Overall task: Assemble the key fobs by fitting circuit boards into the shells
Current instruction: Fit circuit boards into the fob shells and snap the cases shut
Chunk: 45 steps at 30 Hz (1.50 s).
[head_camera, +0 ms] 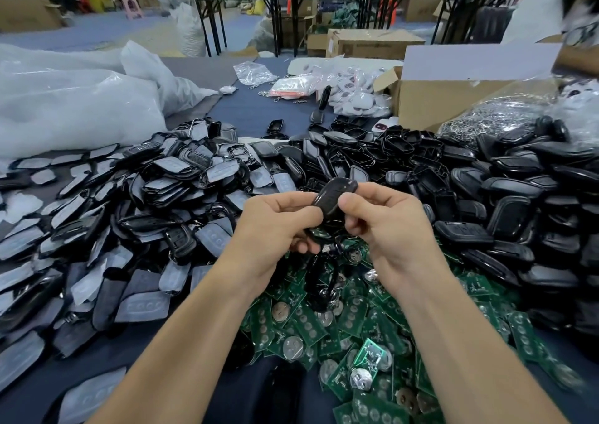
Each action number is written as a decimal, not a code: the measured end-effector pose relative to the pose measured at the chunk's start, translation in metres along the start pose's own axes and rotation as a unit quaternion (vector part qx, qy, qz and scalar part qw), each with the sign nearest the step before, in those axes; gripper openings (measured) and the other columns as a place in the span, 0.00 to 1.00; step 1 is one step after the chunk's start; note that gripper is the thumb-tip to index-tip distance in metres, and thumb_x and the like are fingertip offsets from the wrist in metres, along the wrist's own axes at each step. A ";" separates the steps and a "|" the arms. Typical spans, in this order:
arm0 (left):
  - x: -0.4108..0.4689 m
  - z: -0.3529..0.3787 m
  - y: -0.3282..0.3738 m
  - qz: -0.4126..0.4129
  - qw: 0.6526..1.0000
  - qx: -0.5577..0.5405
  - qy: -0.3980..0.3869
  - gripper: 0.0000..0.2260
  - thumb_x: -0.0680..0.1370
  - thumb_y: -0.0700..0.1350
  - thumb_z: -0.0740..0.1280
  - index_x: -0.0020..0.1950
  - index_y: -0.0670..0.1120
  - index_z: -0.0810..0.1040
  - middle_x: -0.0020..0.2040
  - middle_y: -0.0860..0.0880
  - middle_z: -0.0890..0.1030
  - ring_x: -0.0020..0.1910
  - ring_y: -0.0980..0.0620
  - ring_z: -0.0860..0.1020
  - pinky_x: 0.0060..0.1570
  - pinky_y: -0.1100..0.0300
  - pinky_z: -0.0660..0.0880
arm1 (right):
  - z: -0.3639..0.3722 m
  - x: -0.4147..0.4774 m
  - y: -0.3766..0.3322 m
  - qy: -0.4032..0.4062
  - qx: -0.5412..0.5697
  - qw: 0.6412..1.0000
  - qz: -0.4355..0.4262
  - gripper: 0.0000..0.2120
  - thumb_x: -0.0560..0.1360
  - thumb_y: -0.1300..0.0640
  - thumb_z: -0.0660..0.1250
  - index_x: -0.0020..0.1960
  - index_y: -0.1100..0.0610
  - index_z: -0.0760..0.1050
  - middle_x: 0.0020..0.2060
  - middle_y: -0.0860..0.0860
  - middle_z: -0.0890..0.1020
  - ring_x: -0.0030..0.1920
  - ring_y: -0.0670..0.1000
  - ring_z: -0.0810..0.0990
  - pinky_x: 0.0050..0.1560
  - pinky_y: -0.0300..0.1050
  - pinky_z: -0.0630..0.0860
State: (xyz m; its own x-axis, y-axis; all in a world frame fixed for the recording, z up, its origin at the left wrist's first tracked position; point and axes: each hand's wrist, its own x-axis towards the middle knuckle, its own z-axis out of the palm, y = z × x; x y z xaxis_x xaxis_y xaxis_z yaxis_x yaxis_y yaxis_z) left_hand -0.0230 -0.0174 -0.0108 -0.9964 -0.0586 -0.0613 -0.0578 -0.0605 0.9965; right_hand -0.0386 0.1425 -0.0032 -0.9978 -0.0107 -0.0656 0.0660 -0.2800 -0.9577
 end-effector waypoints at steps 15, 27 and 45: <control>-0.006 0.016 -0.005 0.166 0.963 0.161 0.137 0.18 0.75 0.44 0.76 0.37 0.69 0.83 0.35 0.60 0.86 0.22 0.55 0.80 0.23 0.65 0.73 | 0.021 -0.012 0.019 0.140 -0.128 0.978 -0.081 0.11 0.67 0.46 0.76 0.44 0.47 0.76 0.37 0.47 0.86 0.39 0.51 0.87 0.47 0.60 0.84; -0.006 0.010 -0.010 0.220 0.938 0.230 0.136 0.30 0.75 0.50 0.78 0.73 0.66 0.73 0.54 0.74 0.82 0.53 0.71 0.81 0.50 0.75 0.76 | 0.012 -0.005 0.001 0.049 0.254 0.963 0.077 0.12 0.79 0.70 0.67 0.57 0.59 0.72 0.46 0.60 0.84 0.45 0.57 0.85 0.49 0.50 0.86; 0.003 -0.005 -0.004 0.165 0.933 0.103 0.303 0.18 0.70 0.50 0.80 0.51 0.62 0.74 0.45 0.59 0.87 0.36 0.55 0.85 0.41 0.57 0.83 | 0.018 -0.010 0.005 -0.099 0.124 0.982 0.099 0.13 0.78 0.72 0.66 0.59 0.61 0.81 0.46 0.54 0.87 0.44 0.49 0.87 0.43 0.44 0.84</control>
State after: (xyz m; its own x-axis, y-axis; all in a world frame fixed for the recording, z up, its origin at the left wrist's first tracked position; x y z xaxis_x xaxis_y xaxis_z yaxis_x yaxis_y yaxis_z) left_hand -0.0255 -0.0222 -0.0155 -0.7471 -0.5967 0.2930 0.1734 0.2505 0.9525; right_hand -0.0284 0.1239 -0.0020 -0.9492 -0.2683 -0.1647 0.2796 -0.4781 -0.8326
